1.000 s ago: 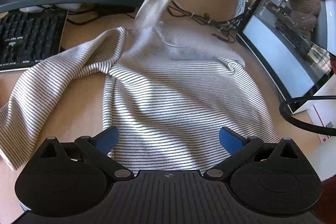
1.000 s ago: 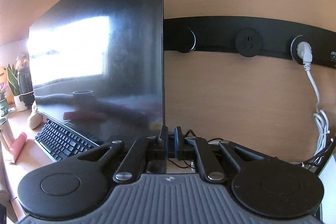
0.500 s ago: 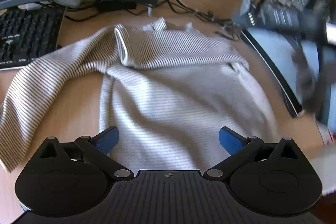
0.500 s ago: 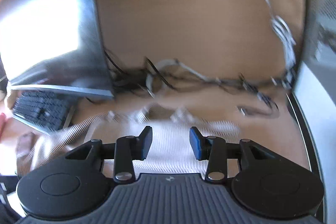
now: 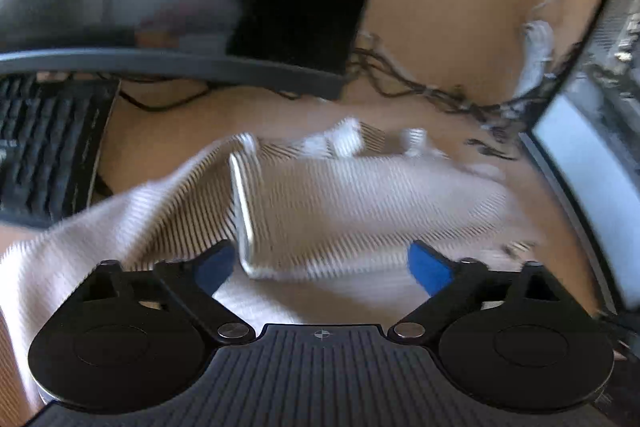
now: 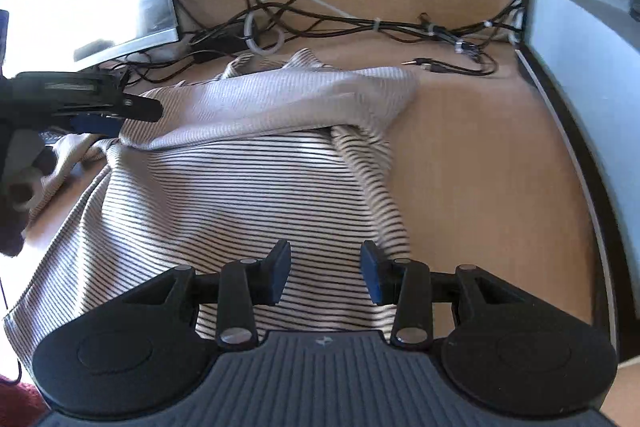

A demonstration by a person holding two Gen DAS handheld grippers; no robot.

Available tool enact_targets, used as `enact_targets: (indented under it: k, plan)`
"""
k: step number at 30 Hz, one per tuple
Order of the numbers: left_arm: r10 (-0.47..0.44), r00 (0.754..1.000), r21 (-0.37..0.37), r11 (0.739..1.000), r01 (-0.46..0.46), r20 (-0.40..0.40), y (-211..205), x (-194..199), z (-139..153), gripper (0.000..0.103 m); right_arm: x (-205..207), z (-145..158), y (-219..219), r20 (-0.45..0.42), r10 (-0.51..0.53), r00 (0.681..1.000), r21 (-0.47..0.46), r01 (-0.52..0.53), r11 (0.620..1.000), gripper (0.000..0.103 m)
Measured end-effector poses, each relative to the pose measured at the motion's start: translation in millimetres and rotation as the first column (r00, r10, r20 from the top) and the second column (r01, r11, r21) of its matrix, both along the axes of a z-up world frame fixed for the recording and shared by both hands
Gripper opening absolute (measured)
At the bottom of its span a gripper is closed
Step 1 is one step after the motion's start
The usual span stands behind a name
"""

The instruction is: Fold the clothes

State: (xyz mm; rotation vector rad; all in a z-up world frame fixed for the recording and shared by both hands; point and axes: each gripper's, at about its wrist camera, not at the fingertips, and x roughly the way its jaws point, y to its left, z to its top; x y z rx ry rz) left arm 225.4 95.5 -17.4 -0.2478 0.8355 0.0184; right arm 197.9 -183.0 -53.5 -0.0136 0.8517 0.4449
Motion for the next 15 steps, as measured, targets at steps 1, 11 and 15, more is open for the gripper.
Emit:
enact_targets:
  k: [1, 11, 15]
  plan:
    - [0.013, 1.0, 0.003, 1.0, -0.013, -0.013, 0.8, 7.8, -1.9, 0.086, 0.7, 4.1, -3.2, 0.003, -0.009, 1.0, 0.012, 0.009, 1.0, 0.038]
    - [-0.038, 0.999, 0.133, 0.991, 0.036, 0.011, -13.3, 30.0, -2.7, 0.006, 33.1, 22.4, 46.0, 0.253, 0.141, 0.957, -0.193, -0.092, 0.977, 0.043]
    - [-0.126, 0.981, 0.241, 0.967, 0.088, 0.147, -29.1, 21.5, 25.0, 0.006, 57.4, 15.0, 70.1, 0.271, 0.165, 0.948, -0.217, -0.107, 0.97, 0.043]
